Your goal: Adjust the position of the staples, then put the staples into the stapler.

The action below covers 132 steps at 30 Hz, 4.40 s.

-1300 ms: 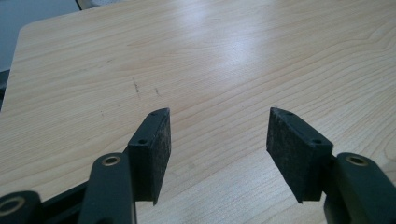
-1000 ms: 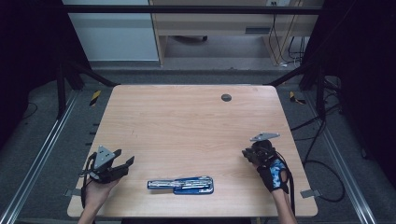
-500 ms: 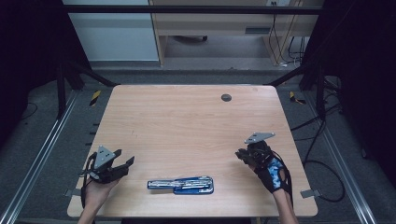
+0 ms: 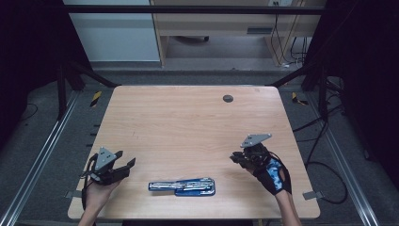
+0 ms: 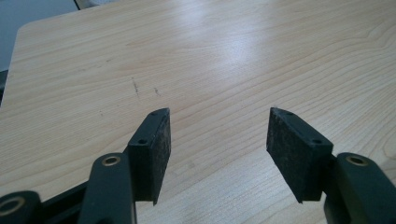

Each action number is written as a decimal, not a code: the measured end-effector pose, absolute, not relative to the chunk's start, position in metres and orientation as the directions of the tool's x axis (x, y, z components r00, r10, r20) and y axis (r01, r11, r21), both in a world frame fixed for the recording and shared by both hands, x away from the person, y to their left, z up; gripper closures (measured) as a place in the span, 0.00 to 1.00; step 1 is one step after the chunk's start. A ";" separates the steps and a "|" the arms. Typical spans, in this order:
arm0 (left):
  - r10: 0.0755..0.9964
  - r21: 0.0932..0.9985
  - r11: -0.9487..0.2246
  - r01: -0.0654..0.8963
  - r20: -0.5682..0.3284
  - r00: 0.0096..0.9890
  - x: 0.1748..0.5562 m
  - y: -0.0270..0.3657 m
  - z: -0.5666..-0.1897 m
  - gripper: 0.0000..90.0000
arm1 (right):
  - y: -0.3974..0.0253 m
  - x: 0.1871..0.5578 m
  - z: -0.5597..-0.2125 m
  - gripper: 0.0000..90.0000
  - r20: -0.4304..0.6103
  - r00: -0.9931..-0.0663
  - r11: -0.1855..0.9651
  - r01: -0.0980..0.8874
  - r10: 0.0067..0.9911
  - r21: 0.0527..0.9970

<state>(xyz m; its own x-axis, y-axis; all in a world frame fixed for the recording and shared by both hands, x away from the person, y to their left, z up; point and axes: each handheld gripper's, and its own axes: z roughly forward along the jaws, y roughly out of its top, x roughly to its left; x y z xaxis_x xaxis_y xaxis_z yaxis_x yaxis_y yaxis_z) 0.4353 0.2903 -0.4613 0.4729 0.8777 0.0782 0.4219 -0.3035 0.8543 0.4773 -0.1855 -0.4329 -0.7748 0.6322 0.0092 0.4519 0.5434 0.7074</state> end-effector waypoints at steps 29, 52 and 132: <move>0.872 0.843 -0.319 0.433 0.081 0.484 0.438 0.289 -0.464 0.44 | -0.157 0.463 -0.408 0.87 -0.009 -0.909 0.640 0.287 0.418 0.713; 0.878 0.840 -0.310 0.446 0.072 0.473 0.438 0.290 -0.465 0.44 | -0.133 0.451 -0.403 0.87 -0.005 -0.971 0.729 0.175 0.238 0.662; 0.879 0.825 -0.320 0.466 0.074 0.471 0.442 0.288 -0.469 0.44 | -0.093 0.474 -0.444 0.87 0.051 -0.998 0.822 0.008 -0.025 0.569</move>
